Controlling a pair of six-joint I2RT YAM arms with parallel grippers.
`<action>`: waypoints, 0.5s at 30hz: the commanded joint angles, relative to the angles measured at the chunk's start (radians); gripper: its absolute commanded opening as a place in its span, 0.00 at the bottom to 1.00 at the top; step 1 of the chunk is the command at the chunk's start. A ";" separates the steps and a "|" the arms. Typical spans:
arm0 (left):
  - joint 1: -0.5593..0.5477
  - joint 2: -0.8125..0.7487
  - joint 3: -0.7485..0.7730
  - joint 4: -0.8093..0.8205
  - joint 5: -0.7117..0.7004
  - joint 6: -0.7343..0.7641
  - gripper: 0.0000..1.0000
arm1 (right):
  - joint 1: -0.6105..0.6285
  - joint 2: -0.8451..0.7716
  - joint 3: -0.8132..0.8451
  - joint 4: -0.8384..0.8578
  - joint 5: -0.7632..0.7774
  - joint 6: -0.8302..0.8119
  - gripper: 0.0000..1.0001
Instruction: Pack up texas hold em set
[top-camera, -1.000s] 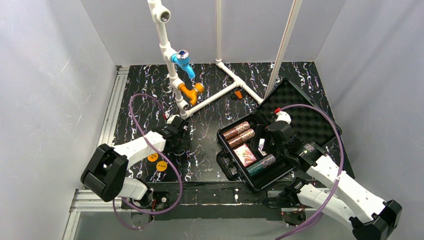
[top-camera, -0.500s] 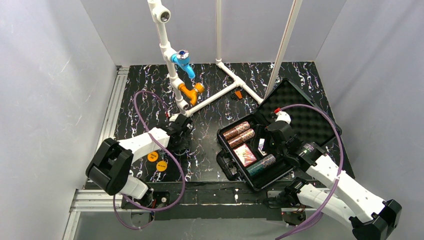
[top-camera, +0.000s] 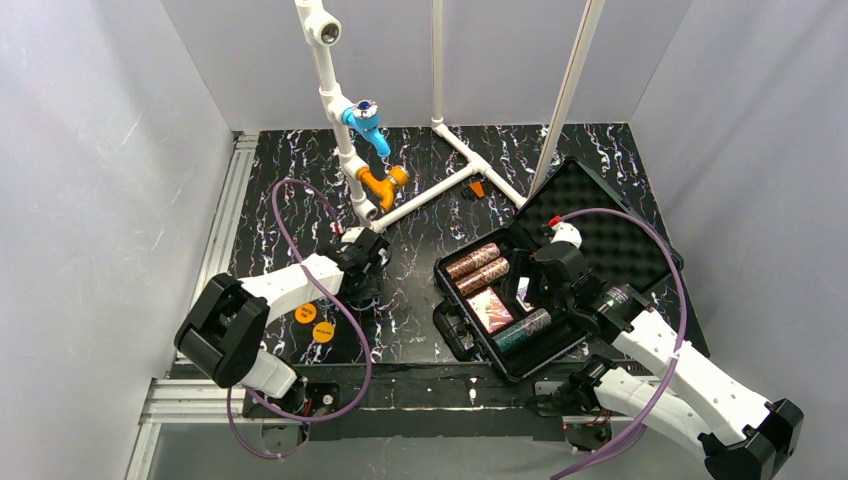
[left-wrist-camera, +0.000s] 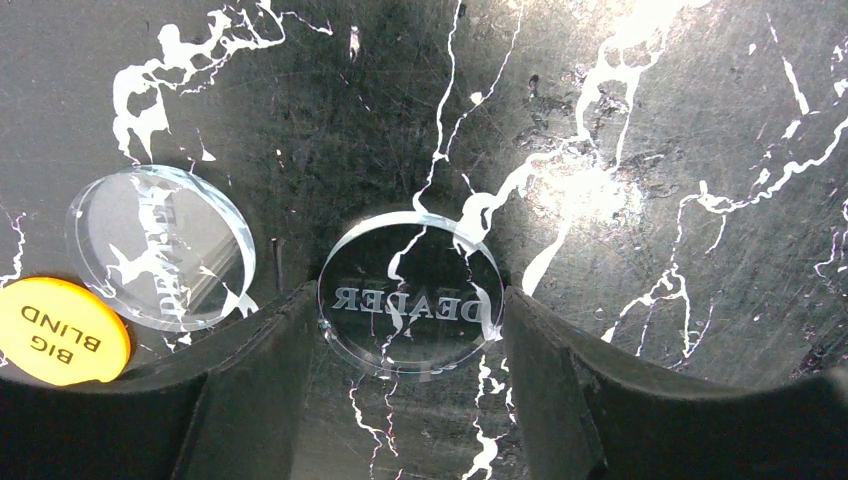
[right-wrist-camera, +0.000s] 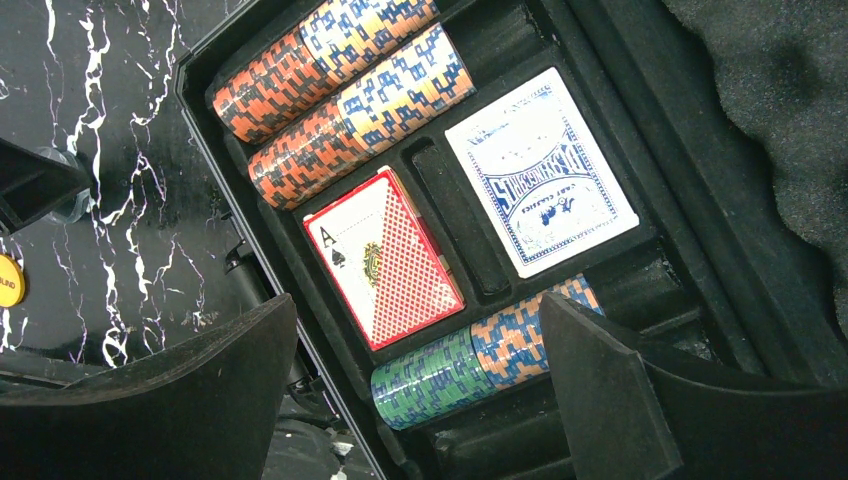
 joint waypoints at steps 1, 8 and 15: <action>-0.015 0.020 -0.016 -0.066 -0.042 0.000 0.47 | 0.002 -0.011 0.029 0.002 0.006 -0.005 0.98; -0.081 -0.023 0.004 -0.103 -0.065 0.006 0.42 | 0.002 -0.020 0.049 -0.019 0.034 -0.016 0.98; -0.187 -0.072 0.038 -0.117 -0.076 0.019 0.34 | 0.002 -0.021 0.068 -0.028 0.045 -0.027 0.98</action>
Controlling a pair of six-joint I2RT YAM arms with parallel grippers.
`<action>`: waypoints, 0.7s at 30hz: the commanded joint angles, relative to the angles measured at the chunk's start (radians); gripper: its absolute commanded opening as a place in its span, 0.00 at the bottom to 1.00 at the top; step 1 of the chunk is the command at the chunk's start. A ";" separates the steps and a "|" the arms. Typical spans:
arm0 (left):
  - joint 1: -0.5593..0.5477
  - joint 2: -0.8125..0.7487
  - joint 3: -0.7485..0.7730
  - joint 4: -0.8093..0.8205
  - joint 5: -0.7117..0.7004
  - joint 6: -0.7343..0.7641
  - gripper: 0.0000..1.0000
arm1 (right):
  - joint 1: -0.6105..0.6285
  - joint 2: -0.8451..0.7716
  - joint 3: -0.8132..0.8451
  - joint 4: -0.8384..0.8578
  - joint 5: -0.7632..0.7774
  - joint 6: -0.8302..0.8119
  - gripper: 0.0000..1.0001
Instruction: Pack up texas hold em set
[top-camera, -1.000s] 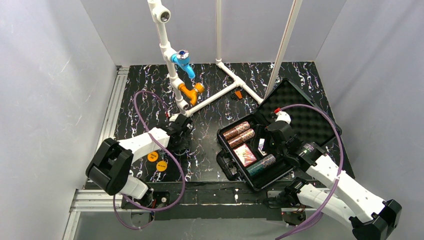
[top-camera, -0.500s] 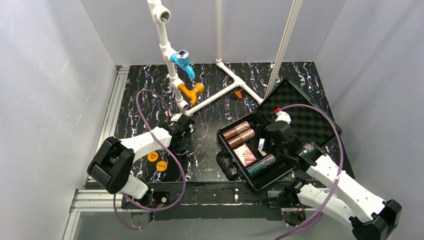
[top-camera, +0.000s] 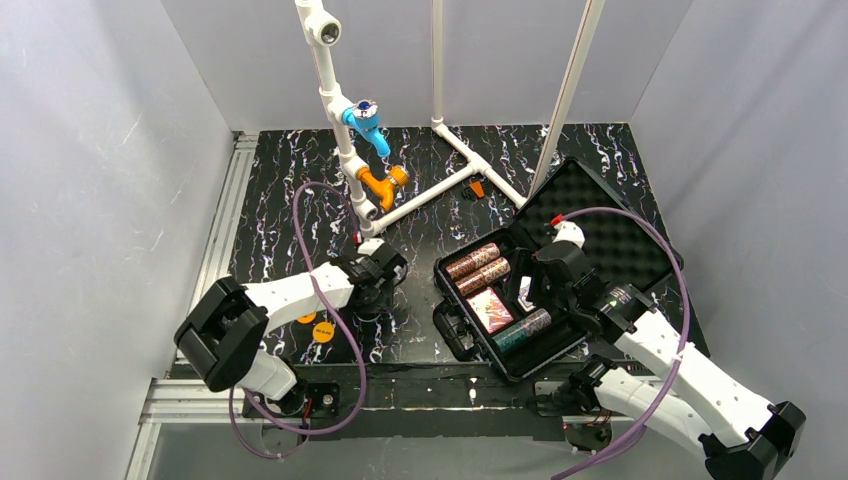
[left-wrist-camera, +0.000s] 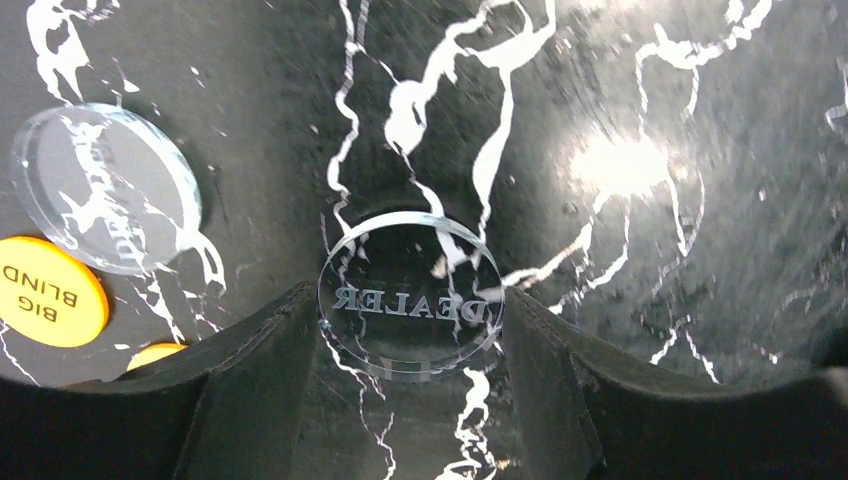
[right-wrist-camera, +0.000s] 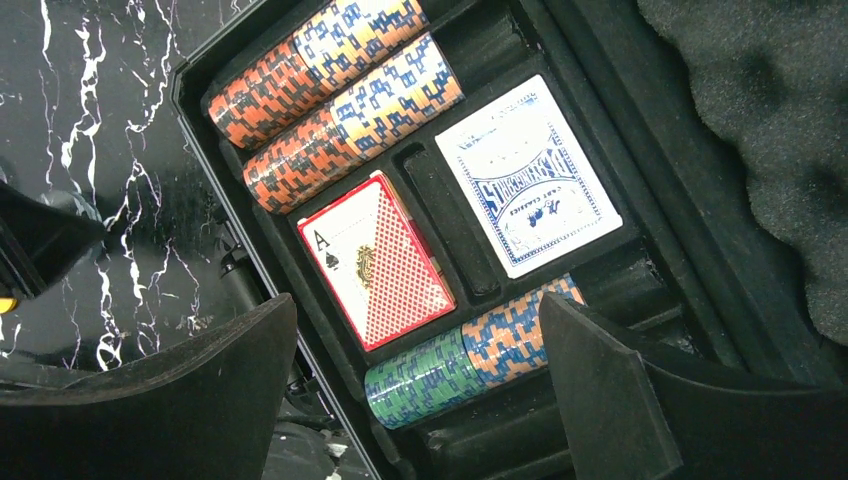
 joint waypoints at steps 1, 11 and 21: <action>-0.064 -0.068 0.037 -0.057 -0.035 0.023 0.32 | 0.002 -0.013 0.055 -0.006 0.025 -0.023 0.98; -0.138 -0.134 0.074 -0.076 -0.020 0.060 0.00 | 0.002 -0.018 0.064 -0.017 0.035 -0.025 0.98; -0.208 -0.145 0.117 -0.063 -0.025 0.099 0.00 | 0.002 -0.018 0.142 -0.048 0.102 -0.061 0.98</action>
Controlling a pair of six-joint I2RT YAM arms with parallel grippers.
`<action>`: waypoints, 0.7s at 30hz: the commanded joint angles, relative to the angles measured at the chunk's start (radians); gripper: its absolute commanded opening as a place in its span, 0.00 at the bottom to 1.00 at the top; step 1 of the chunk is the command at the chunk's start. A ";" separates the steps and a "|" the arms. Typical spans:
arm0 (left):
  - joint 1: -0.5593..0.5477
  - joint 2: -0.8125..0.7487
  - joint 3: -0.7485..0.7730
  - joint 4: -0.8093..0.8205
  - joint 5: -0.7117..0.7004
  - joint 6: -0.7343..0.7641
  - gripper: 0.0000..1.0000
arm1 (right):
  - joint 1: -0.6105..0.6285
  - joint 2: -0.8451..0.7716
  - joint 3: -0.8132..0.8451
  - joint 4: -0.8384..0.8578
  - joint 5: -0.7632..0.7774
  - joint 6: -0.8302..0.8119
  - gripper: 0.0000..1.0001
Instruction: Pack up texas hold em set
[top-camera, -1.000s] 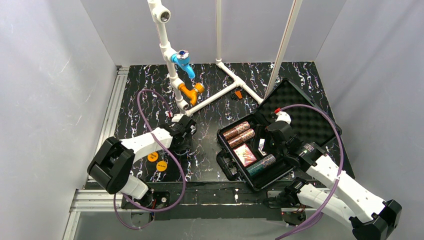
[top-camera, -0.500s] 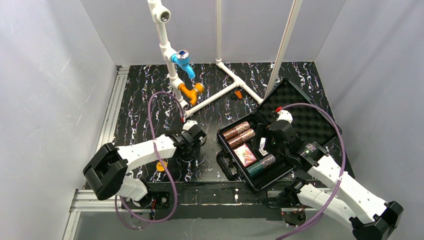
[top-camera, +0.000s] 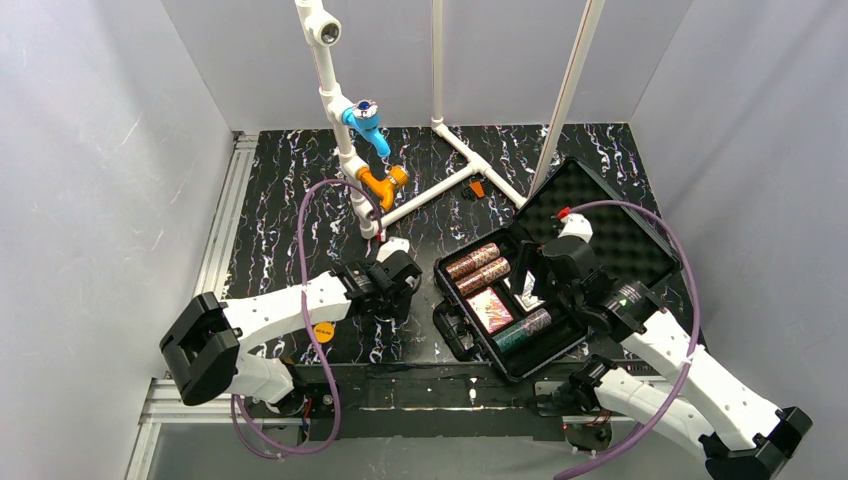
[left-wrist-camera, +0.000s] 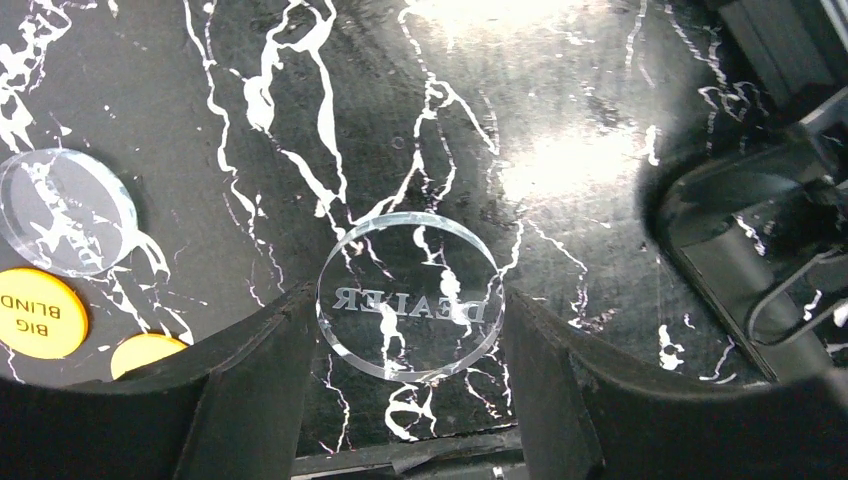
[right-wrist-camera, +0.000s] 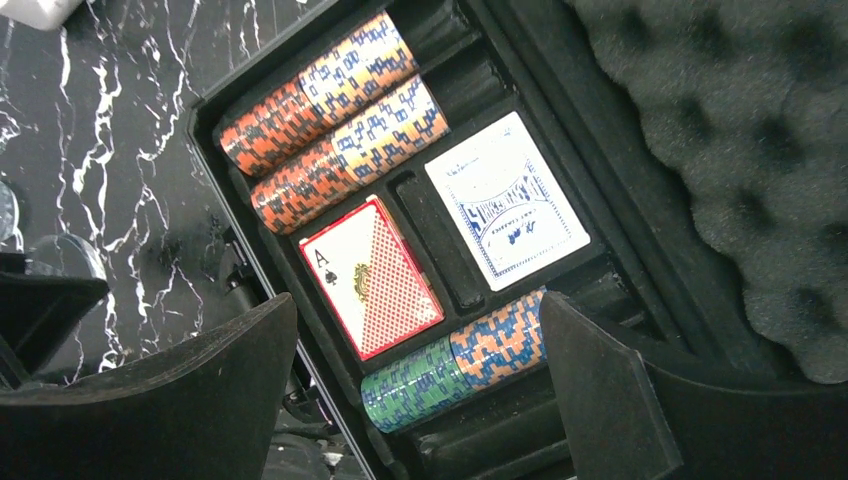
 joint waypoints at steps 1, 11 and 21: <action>-0.038 -0.039 0.057 -0.009 -0.022 0.038 0.00 | 0.002 -0.011 0.088 -0.011 0.064 -0.040 0.98; -0.099 -0.022 0.107 0.024 0.012 0.087 0.00 | 0.002 -0.031 0.130 -0.038 0.130 -0.063 0.98; -0.146 0.016 0.162 0.040 0.026 0.112 0.00 | 0.002 -0.058 0.153 -0.063 0.173 -0.078 0.98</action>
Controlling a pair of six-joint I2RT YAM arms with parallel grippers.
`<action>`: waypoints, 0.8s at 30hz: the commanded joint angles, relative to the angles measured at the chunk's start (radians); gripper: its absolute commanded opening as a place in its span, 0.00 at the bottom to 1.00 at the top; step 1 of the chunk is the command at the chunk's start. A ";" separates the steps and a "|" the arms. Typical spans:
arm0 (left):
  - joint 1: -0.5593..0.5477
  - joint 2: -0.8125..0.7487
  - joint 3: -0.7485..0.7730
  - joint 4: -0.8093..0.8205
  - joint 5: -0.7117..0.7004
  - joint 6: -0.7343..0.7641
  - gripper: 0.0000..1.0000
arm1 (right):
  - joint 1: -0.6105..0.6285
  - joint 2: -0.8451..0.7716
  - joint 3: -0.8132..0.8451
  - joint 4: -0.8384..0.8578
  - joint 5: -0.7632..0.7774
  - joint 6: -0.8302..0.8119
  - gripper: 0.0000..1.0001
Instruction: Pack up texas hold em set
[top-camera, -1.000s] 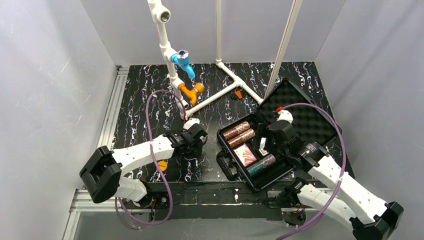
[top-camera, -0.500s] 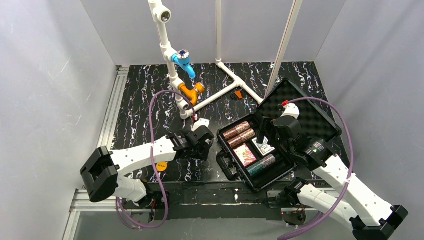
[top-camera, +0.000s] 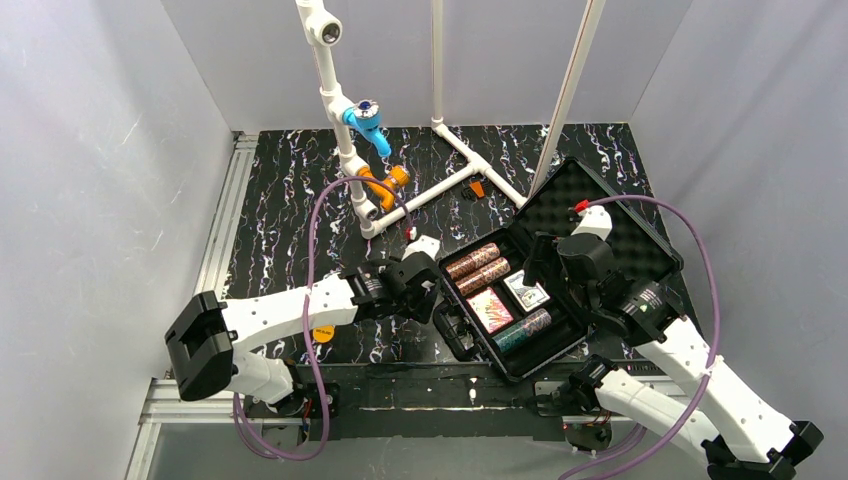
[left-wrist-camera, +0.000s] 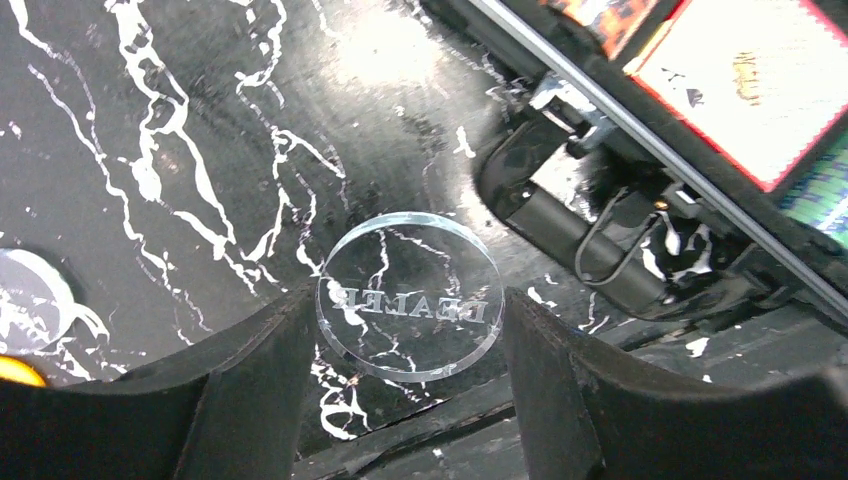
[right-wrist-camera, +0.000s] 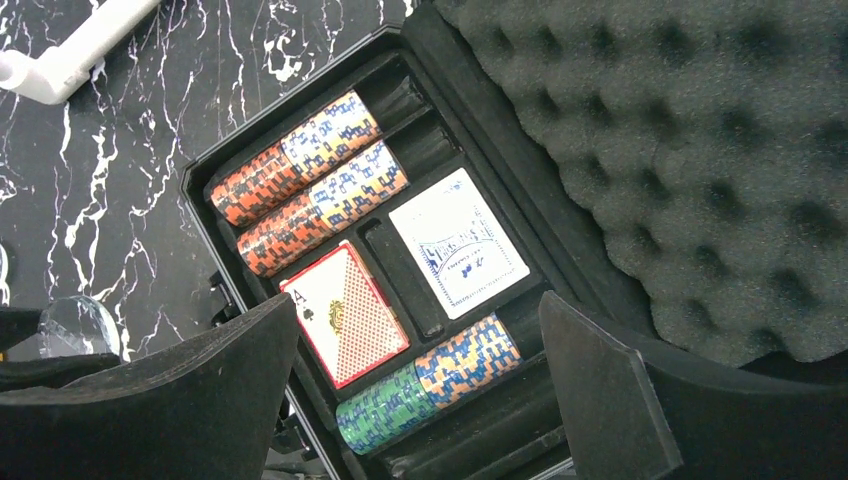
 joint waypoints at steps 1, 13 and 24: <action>-0.026 0.006 0.058 0.013 -0.008 0.024 0.00 | 0.002 -0.019 0.054 -0.009 0.046 -0.023 0.98; -0.065 0.113 0.180 0.013 -0.003 0.068 0.00 | 0.002 -0.035 0.098 -0.038 0.075 -0.038 0.98; -0.073 0.266 0.324 0.031 0.050 0.110 0.00 | 0.002 -0.070 0.147 -0.081 0.133 -0.060 0.98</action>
